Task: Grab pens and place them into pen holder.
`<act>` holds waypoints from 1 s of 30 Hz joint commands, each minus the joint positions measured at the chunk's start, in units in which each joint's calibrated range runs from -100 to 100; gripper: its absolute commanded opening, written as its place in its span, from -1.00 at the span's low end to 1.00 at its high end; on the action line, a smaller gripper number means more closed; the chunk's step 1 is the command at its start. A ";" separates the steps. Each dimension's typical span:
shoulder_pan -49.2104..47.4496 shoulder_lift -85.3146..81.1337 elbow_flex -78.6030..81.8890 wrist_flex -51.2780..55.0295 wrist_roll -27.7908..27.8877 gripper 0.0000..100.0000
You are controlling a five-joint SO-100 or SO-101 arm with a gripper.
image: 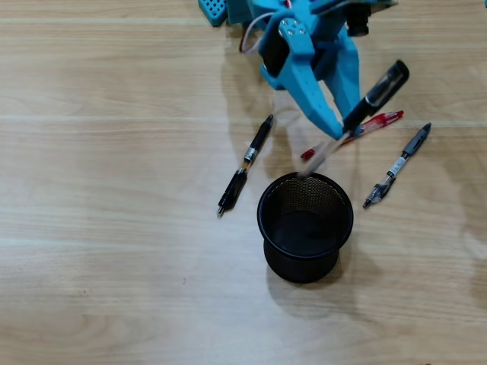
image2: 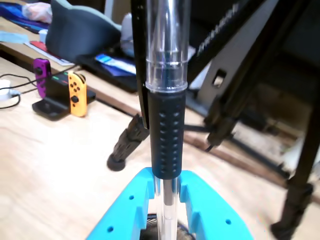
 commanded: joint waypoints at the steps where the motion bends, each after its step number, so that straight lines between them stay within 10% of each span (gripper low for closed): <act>1: 0.97 2.54 -4.06 -1.30 -4.89 -0.96; 30: 4.78 2.80 -1.18 -0.44 -8.91 -0.94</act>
